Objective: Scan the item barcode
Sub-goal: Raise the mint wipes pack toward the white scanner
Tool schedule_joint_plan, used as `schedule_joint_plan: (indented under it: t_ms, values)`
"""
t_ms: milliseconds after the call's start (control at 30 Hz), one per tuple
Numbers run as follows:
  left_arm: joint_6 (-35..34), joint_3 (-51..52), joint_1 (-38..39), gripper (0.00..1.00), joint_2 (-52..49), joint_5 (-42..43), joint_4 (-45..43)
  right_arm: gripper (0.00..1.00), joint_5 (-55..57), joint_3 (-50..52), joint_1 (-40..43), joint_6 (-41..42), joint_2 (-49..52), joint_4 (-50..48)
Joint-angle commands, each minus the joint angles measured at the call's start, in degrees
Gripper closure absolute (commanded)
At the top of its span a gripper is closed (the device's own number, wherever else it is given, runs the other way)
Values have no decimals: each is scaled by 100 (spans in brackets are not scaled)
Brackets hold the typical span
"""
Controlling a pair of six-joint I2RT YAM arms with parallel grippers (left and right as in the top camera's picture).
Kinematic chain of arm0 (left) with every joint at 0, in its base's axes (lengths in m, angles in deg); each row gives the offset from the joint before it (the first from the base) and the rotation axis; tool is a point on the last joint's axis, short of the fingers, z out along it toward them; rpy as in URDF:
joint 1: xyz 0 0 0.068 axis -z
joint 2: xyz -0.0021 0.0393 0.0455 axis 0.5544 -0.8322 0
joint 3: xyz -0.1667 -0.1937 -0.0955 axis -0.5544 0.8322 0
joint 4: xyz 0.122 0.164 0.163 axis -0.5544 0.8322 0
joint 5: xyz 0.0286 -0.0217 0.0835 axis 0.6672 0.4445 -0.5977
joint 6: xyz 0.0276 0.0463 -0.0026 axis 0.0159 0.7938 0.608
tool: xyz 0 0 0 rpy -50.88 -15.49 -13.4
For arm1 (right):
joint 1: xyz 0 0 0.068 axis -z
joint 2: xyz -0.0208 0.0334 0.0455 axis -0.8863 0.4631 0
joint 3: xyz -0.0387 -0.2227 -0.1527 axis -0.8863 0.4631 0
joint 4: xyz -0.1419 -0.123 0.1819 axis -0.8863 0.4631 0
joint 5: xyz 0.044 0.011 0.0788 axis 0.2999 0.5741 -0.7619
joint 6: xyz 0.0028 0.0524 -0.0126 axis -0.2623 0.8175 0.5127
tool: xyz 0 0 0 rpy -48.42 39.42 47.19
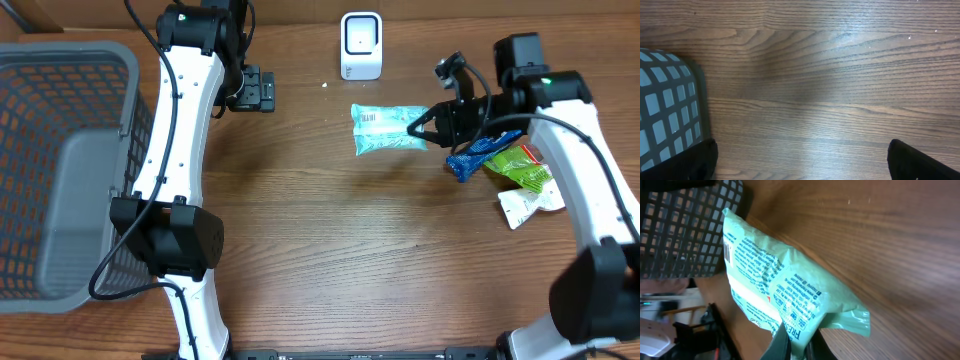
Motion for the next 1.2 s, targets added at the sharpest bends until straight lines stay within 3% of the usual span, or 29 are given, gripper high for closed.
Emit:
schedule_joint_plan:
  t_ms: [0,400,900,1033,1167]
  values:
    - [-101,20,39,1,-26,46,-9,96,485,-166,-94,-101,-564,-2]
    - [-101,20,39,0,-26,48,-9,96,940,-157,-286,46,-684,-199]
    - [-101,20,35,0,-26,48,-9,96,4074,-155,-1309,1668,-289,-1993]
    - [-101,20,37,0,-26,46,-11,96,5156,-155,-1539,1447,2,-2581]
    - [-101,20,39,0,-26,46,-9,96,5700,-155,-1665,210,238,-3213]
